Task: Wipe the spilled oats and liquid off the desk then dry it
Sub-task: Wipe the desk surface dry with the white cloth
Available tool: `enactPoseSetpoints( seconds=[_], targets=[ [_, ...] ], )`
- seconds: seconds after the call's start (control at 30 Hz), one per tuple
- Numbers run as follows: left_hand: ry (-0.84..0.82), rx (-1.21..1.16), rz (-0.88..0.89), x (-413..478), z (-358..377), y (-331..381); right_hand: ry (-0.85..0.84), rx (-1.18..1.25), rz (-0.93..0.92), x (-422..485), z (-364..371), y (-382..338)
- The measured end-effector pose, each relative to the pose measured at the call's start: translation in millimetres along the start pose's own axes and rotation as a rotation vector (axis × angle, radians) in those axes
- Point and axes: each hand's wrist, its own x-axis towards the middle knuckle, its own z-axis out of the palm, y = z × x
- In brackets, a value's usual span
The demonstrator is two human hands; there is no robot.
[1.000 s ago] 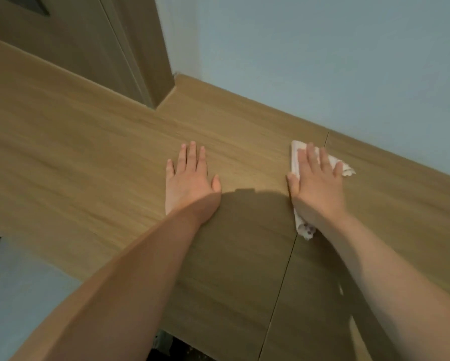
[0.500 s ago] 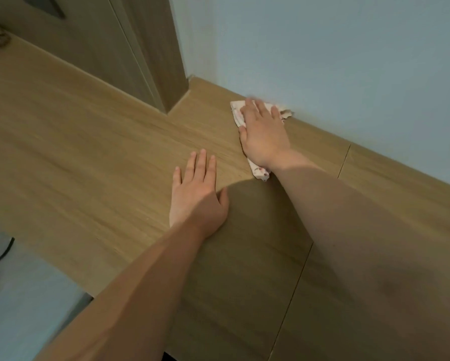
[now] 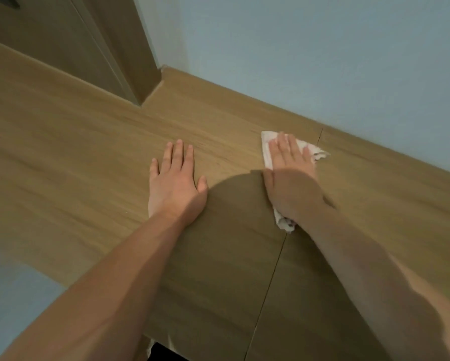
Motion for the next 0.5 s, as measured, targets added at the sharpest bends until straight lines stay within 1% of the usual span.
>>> enactPoseSetpoints(
  seconds=[0.07,0.1,0.13,0.17,0.27,0.33,0.37,0.4,0.43,0.5],
  targets=[
    [0.005,0.005,-0.003,0.2,-0.8,0.7,-0.003,-0.007,-0.260,-15.3,6.9,-22.7],
    [0.005,0.004,-0.003,0.3,-1.4,0.5,-0.032,-0.003,-0.354,-17.1,5.9,-20.1],
    [0.002,0.000,-0.003,0.1,-2.1,0.8,-0.049,0.015,-0.397,-12.1,2.1,-10.0],
    [-0.001,-0.003,-0.003,-0.7,-2.2,1.3,-0.052,0.023,-0.383,-4.2,-2.6,2.4],
    [0.005,-0.003,0.007,-0.6,-2.0,1.1,-0.059,-0.003,-0.158,35.7,-10.8,29.3],
    [0.006,0.001,0.010,0.1,-1.6,0.2,-0.034,-0.004,-0.070,60.5,-13.6,17.8],
    [0.004,0.001,0.010,0.0,-1.3,0.1,-0.016,-0.004,-0.062,65.9,-15.0,3.7],
    [0.002,-0.005,0.008,-0.2,-1.1,0.0,-0.012,-0.016,-0.092,66.4,-14.7,-11.7],
    [0.002,-0.011,0.006,-0.6,-1.0,0.1,-0.013,-0.035,-0.173,61.3,-12.3,-25.0],
    [0.008,-0.012,0.009,-0.2,-0.4,0.2,-0.032,-0.041,-0.424,36.7,-5.4,-37.1]
  ],
)
